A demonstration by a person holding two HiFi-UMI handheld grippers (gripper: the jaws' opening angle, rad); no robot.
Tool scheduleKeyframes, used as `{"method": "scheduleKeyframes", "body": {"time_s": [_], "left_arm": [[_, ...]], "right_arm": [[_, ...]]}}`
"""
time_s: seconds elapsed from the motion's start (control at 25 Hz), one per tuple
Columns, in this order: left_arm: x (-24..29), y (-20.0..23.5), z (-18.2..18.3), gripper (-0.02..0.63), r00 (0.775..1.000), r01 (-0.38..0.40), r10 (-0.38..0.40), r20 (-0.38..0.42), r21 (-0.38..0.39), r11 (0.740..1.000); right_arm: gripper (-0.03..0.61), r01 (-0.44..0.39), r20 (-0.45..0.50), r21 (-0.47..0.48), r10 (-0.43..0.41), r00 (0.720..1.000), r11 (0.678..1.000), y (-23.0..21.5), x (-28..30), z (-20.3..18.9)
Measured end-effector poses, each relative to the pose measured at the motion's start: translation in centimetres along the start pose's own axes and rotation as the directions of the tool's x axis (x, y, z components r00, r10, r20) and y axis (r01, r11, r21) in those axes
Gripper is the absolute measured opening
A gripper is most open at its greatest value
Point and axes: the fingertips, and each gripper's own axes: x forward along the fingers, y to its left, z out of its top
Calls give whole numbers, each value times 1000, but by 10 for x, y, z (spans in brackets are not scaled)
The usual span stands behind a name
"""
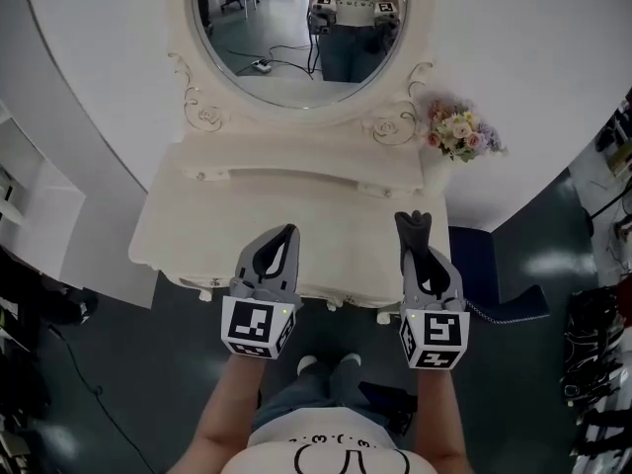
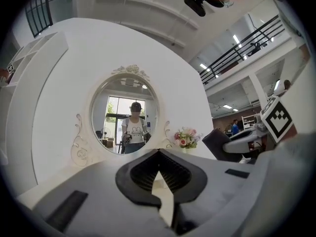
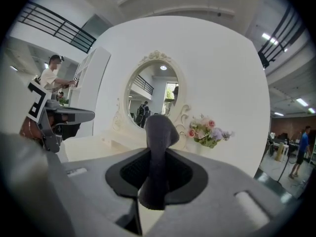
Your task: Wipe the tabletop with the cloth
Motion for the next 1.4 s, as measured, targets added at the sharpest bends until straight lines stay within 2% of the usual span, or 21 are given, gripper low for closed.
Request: {"method": "scheduleKeyframes", "body": {"time_s": [0.28,0.48,0.64,0.96,1.2,1.4], "left_arm": [[34,14,-23,-3,999,5,-6,-50,-18,1000],[75,25,-28,-3,998,2,-3,-62,-9,1000],[110,31,-33,-3,997,6,-6,-80,1,1000],[173,47,-42,-3,994,-14,15,-110,8,1000],[202,49,-50,-3,990,-28,29,-137,13,1000],[207,66,-57,-3,986,-75,74,-152,3,997]], "right_arm": [[81,46,-95,11,-45,994,999,-30,53,-23],[81,57,-157,33,-51,986,998,-52,97,-41],[81,72,-208,17,-67,976,997,-73,138,-54],[81,80,-316,-94,-106,943,992,-107,219,-74],[81,38,-359,-166,-96,928,985,-121,270,-86],[81,35,-397,-283,-151,905,958,-130,298,-94]]}}
